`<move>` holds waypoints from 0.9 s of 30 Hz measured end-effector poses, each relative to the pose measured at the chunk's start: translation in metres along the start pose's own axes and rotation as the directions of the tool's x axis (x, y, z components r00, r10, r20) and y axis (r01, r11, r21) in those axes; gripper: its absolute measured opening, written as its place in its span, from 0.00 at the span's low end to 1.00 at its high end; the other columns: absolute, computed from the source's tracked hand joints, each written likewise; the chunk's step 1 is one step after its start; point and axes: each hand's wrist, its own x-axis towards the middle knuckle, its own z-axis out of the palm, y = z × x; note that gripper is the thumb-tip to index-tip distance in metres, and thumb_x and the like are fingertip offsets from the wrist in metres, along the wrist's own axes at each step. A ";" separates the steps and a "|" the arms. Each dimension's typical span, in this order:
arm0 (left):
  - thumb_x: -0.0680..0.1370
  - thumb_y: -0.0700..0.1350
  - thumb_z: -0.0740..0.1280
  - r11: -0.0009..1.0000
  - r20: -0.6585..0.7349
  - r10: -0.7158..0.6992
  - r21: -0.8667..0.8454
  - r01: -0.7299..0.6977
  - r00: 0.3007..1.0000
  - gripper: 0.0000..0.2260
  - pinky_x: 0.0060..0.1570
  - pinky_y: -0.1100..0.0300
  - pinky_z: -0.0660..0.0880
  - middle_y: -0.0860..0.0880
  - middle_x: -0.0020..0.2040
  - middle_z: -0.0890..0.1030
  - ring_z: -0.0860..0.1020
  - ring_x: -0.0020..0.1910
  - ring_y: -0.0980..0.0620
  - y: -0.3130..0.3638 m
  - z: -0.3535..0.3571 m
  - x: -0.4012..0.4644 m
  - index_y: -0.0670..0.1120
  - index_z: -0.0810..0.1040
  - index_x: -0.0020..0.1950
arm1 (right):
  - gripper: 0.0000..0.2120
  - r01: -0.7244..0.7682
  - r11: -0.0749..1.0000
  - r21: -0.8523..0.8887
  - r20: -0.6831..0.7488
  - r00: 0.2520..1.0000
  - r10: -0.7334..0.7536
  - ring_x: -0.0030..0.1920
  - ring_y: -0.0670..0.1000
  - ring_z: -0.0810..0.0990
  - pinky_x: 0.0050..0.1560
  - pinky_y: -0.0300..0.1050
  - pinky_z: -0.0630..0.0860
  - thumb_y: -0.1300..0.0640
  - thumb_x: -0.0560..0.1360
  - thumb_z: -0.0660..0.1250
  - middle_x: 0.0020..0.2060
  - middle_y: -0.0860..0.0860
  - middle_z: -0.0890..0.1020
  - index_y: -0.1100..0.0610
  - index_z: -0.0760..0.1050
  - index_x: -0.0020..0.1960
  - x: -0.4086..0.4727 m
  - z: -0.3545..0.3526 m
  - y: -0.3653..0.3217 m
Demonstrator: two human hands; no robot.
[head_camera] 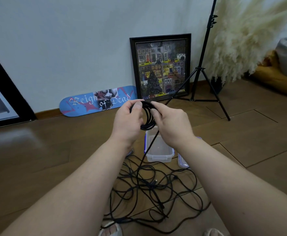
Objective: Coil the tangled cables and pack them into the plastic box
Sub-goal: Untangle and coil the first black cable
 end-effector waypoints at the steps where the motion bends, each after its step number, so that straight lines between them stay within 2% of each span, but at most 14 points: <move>1: 0.84 0.41 0.56 0.999 -0.006 -0.007 -0.038 0.007 1.000 0.09 0.28 0.67 0.60 0.58 0.25 0.65 0.60 0.24 0.60 0.001 0.001 -0.001 0.46 0.75 0.49 | 0.15 0.020 0.999 -0.047 -0.029 0.999 -0.021 0.44 0.61 0.80 0.43 0.52 0.73 0.50 0.83 0.55 0.43 0.55 0.84 0.52 0.76 0.63 0.001 0.002 0.001; 4: 0.85 0.41 0.55 0.994 -0.012 -0.012 -0.112 0.011 1.000 0.09 0.28 0.67 0.59 0.57 0.25 0.64 0.60 0.24 0.60 0.003 0.003 -0.004 0.45 0.75 0.51 | 0.15 0.085 0.990 -0.116 -0.139 0.985 -0.101 0.34 0.60 0.78 0.32 0.45 0.64 0.52 0.81 0.57 0.32 0.53 0.80 0.57 0.79 0.44 0.001 0.008 -0.002; 6: 0.85 0.41 0.56 0.993 -0.007 -0.012 -0.120 0.011 1.000 0.09 0.28 0.67 0.60 0.57 0.25 0.64 0.60 0.24 0.60 0.005 0.003 -0.006 0.44 0.75 0.52 | 0.15 0.106 0.982 -0.156 -0.220 0.965 -0.139 0.30 0.58 0.77 0.31 0.43 0.60 0.53 0.79 0.59 0.30 0.51 0.77 0.57 0.77 0.39 0.001 0.008 -0.003; 7: 0.85 0.40 0.56 0.994 -0.005 -0.005 -0.110 0.004 1.000 0.09 0.28 0.67 0.60 0.57 0.25 0.64 0.60 0.24 0.60 0.005 0.003 -0.006 0.44 0.75 0.52 | 0.15 0.100 0.985 -0.143 -0.181 0.976 -0.125 0.33 0.57 0.78 0.32 0.44 0.61 0.53 0.81 0.58 0.32 0.51 0.77 0.57 0.78 0.42 0.001 0.005 -0.004; 9: 0.84 0.41 0.56 0.998 0.006 0.022 -0.055 -0.022 1.000 0.09 0.30 0.66 0.63 0.57 0.26 0.66 0.62 0.26 0.59 0.004 0.002 -0.005 0.45 0.75 0.51 | 0.15 0.055 0.997 -0.057 -0.033 0.998 -0.057 0.45 0.59 0.79 0.38 0.48 0.68 0.50 0.83 0.54 0.42 0.52 0.80 0.55 0.76 0.59 -0.001 0.001 -0.009; 11: 0.84 0.41 0.56 1.000 0.026 0.030 -0.004 -0.030 0.999 0.09 0.33 0.63 0.66 0.58 0.26 0.68 0.64 0.27 0.59 0.003 0.002 -0.004 0.47 0.76 0.51 | 0.22 -0.004 1.000 -0.026 0.077 0.997 0.006 0.53 0.61 0.78 0.48 0.52 0.72 0.47 0.83 0.53 0.53 0.56 0.82 0.53 0.63 0.75 -0.002 -0.002 -0.011; 12: 0.85 0.41 0.56 1.000 0.036 0.027 0.003 -0.027 0.999 0.09 0.33 0.63 0.66 0.57 0.25 0.69 0.64 0.27 0.59 0.003 0.002 -0.004 0.46 0.76 0.51 | 0.25 -0.015 0.999 -0.049 0.113 0.993 0.020 0.55 0.62 0.78 0.50 0.53 0.72 0.47 0.83 0.53 0.56 0.57 0.81 0.52 0.57 0.78 -0.002 -0.003 -0.012; 14: 0.85 0.41 0.55 1.000 0.055 0.022 -0.012 -0.021 0.998 0.09 0.33 0.63 0.66 0.57 0.25 0.68 0.64 0.26 0.60 0.003 0.003 -0.006 0.46 0.75 0.51 | 0.26 -0.022 0.999 -0.050 0.140 0.990 0.029 0.56 0.63 0.78 0.50 0.53 0.72 0.48 0.83 0.54 0.57 0.59 0.81 0.52 0.55 0.78 -0.001 -0.005 -0.012; 18: 0.85 0.41 0.55 0.999 0.083 0.009 -0.042 -0.005 0.997 0.09 0.31 0.65 0.66 0.57 0.26 0.67 0.63 0.25 0.60 0.005 0.004 -0.008 0.45 0.75 0.52 | 0.18 -0.005 0.997 0.072 0.105 0.994 -0.003 0.51 0.62 0.79 0.49 0.55 0.75 0.55 0.82 0.56 0.51 0.58 0.82 0.56 0.67 0.71 0.001 -0.002 -0.010; 21: 0.85 0.40 0.55 0.997 0.101 -0.005 -0.078 0.013 0.995 0.09 0.34 0.63 0.65 0.53 0.31 0.67 0.64 0.26 0.59 0.005 0.005 -0.007 0.45 0.75 0.52 | 0.16 -0.012 0.993 0.114 0.056 0.998 0.005 0.50 0.61 0.79 0.50 0.57 0.74 0.58 0.81 0.55 0.50 0.58 0.82 0.57 0.70 0.68 0.001 0.002 -0.009; 25: 0.84 0.37 0.56 0.998 0.108 0.018 0.058 -0.025 0.994 0.11 0.43 0.58 0.73 0.51 0.36 0.74 0.74 0.32 0.57 0.002 0.000 -0.006 0.48 0.76 0.56 | 0.16 0.011 0.989 0.147 -0.008 1.000 -0.010 0.52 0.61 0.79 0.52 0.55 0.73 0.61 0.81 0.56 0.51 0.58 0.82 0.58 0.73 0.67 0.003 -0.001 -0.001; 27: 0.84 0.37 0.56 0.992 0.116 0.026 0.122 -0.040 0.993 0.12 0.45 0.57 0.73 0.51 0.38 0.74 0.75 0.34 0.57 0.002 -0.001 -0.006 0.49 0.75 0.59 | 0.16 0.006 0.985 0.171 -0.027 1.000 -0.001 0.53 0.59 0.79 0.52 0.52 0.73 0.61 0.81 0.56 0.52 0.57 0.82 0.59 0.73 0.67 0.004 -0.001 0.001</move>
